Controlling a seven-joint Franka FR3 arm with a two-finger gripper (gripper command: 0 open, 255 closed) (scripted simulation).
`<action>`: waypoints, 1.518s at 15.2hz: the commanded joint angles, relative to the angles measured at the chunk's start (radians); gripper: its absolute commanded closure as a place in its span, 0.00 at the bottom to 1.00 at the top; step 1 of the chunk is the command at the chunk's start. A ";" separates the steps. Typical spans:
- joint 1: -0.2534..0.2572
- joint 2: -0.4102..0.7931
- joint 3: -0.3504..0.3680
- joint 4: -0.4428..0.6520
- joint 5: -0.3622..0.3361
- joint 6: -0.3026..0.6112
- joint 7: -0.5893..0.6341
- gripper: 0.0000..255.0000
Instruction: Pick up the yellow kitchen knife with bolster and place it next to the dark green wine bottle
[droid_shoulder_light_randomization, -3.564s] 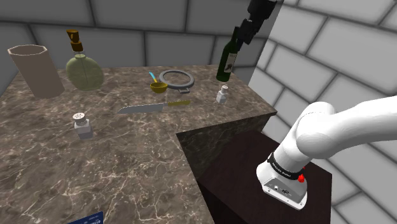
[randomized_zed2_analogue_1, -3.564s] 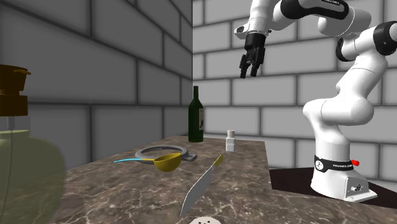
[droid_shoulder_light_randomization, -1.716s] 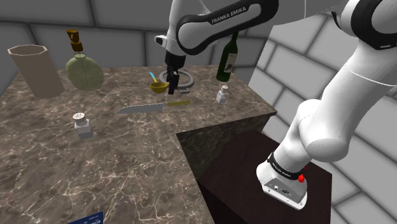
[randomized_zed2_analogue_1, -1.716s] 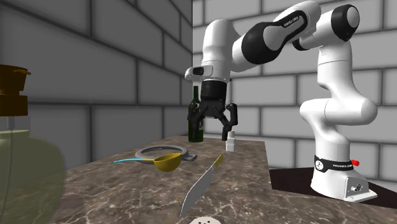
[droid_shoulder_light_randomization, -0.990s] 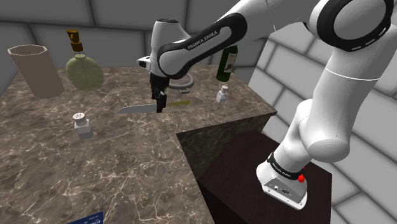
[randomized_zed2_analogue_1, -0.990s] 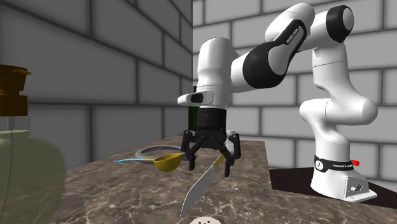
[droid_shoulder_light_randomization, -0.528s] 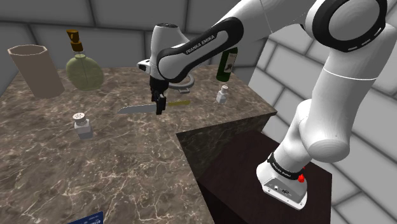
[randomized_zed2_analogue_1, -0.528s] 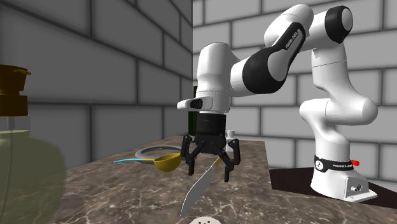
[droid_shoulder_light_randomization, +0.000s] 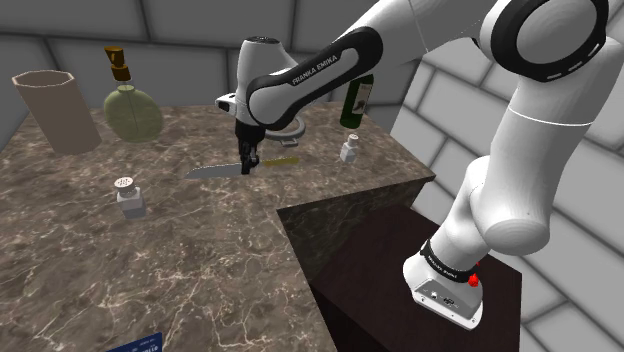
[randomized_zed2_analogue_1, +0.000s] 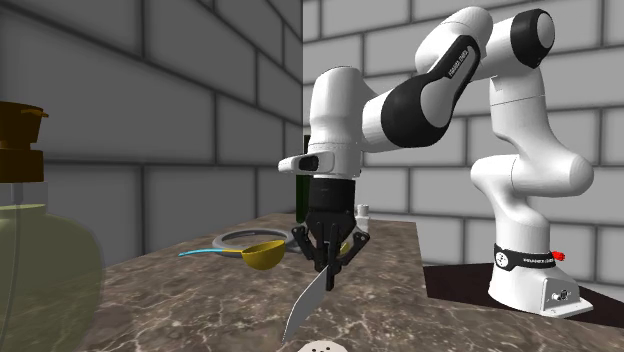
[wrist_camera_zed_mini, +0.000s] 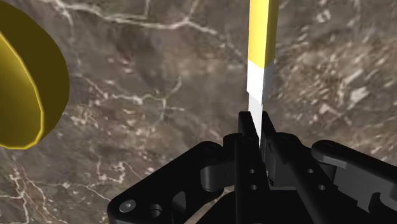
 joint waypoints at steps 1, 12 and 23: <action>0.000 0.000 0.000 0.000 0.000 0.000 0.000 1.00; 0.000 -0.060 -0.002 0.038 -0.007 -0.097 0.008 1.00; 0.000 -0.123 -0.003 0.112 -0.014 -0.234 0.018 1.00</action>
